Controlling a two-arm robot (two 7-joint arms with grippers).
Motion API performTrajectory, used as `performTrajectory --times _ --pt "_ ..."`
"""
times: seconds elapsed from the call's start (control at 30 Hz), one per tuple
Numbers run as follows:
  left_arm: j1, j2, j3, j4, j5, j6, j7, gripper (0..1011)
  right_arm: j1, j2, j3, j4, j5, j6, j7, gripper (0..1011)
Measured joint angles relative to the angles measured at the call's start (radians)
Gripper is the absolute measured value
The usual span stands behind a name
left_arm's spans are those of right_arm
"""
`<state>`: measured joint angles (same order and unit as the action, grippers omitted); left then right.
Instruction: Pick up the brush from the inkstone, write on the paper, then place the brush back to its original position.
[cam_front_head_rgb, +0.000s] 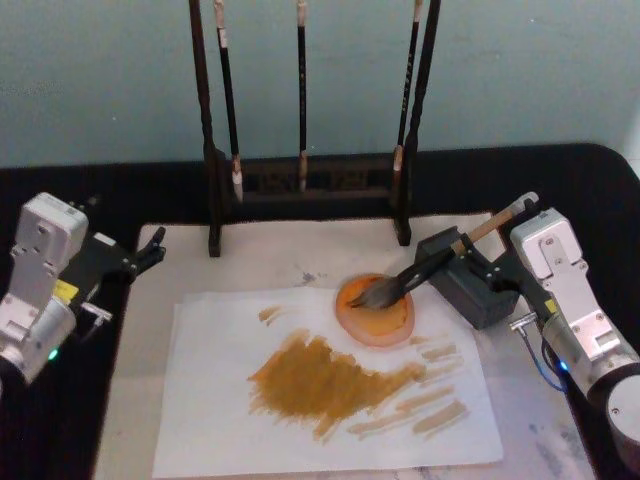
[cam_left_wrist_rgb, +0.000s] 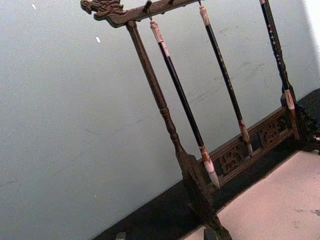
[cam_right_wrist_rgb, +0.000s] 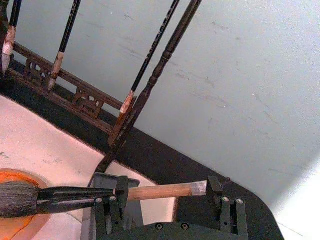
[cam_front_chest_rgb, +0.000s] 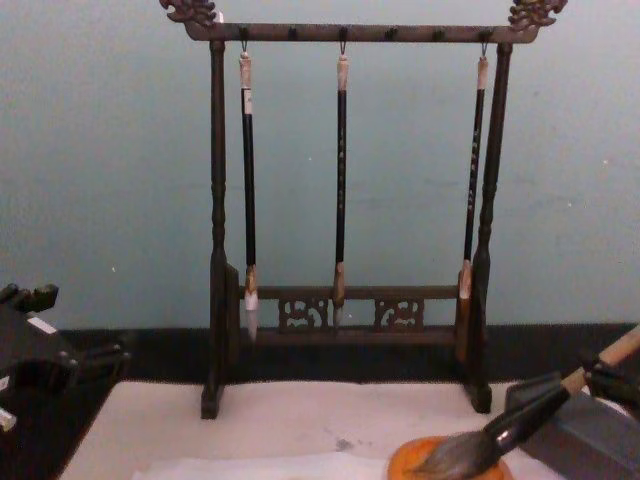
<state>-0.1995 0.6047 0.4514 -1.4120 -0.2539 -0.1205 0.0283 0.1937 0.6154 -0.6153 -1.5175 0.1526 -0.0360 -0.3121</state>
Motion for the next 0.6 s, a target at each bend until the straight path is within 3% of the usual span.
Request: performTrajectory --times 0.6 --pt "0.000 0.000 0.000 0.000 0.000 0.000 0.000 1010 0.000 0.001 0.000 -0.001 0.003 -0.001 -0.001 1000"
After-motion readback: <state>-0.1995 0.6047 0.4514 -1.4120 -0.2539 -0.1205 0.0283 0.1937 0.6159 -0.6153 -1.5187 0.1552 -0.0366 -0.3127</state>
